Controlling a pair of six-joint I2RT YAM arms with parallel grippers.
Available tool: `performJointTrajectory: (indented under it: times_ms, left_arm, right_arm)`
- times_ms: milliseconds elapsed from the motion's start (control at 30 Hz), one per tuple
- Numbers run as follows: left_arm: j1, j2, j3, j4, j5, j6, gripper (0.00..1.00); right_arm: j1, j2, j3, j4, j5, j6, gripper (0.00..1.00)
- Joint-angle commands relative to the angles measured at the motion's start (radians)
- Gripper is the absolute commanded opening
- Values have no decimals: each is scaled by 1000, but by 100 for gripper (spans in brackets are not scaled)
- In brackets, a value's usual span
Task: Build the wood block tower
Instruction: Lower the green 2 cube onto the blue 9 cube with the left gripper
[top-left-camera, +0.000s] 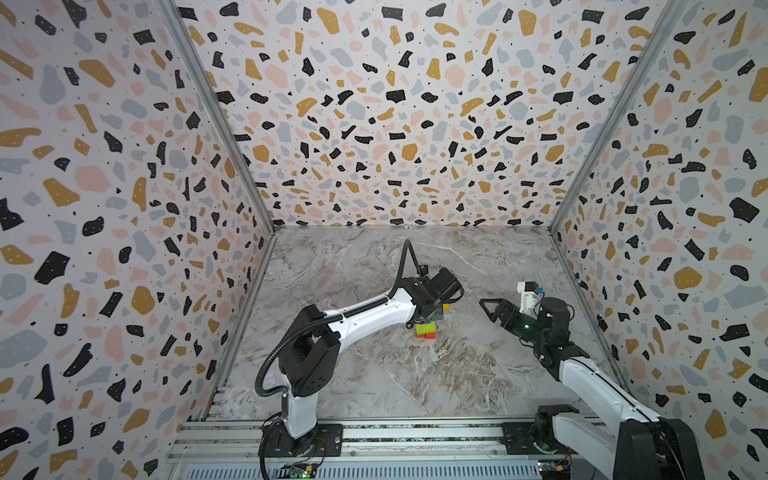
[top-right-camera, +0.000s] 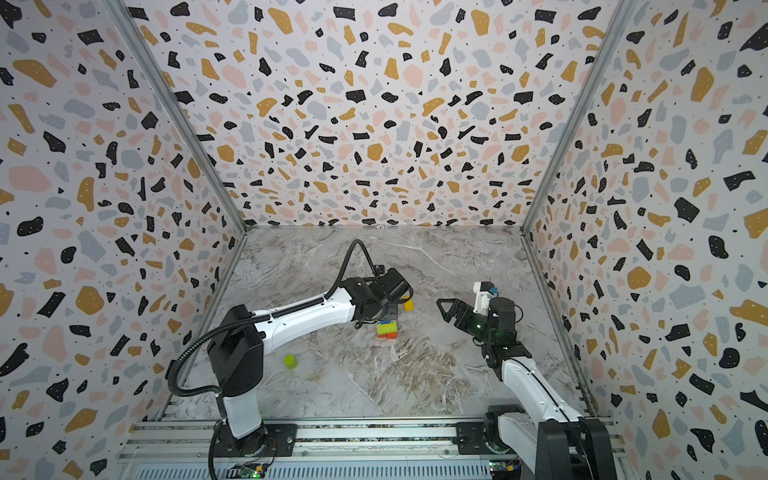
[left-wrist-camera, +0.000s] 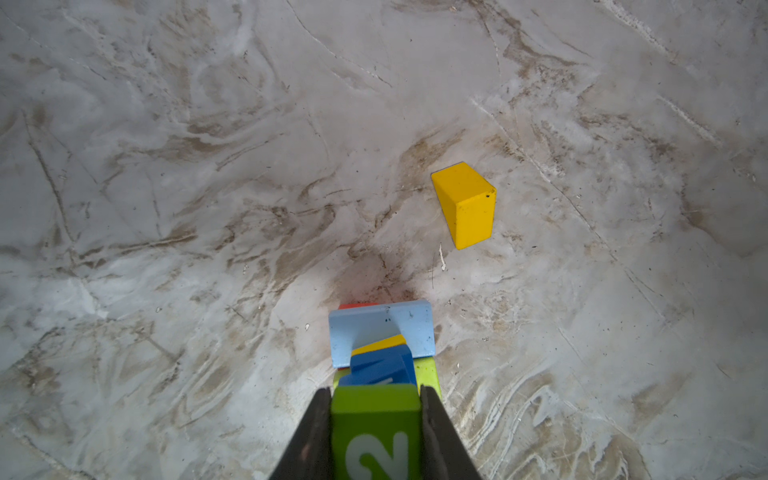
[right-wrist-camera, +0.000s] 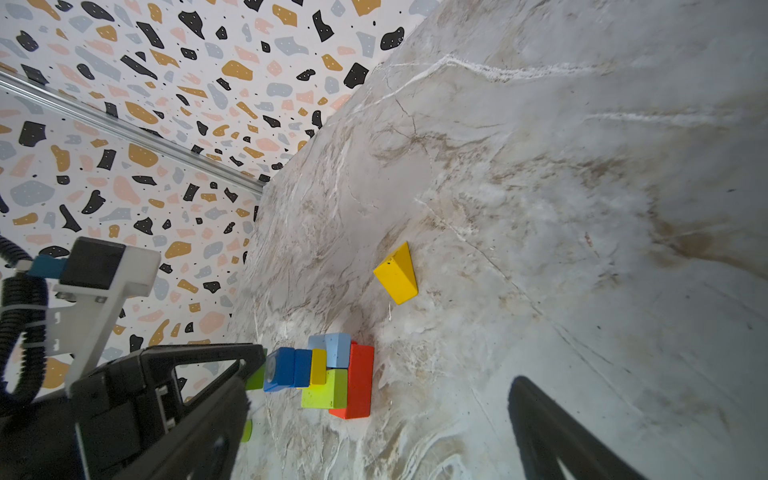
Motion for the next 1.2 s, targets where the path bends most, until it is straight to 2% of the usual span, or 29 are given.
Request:
performJointTrajectory:
  times_ms: [0,633,1167]
  left_arm:
    - [-5,-8,9,1,-10,-2,29]
    - [-5,41,65,-17,-10,5,29]
    - [-5,32,53,-20,-20,4,30]
  right_arm:
    - [-4,-12,7,-9,-10,-19,99]
    - [-4,-18,7,-9,-26,-19,99]
    - [-3,-22,7,-10,-27,-21,99]
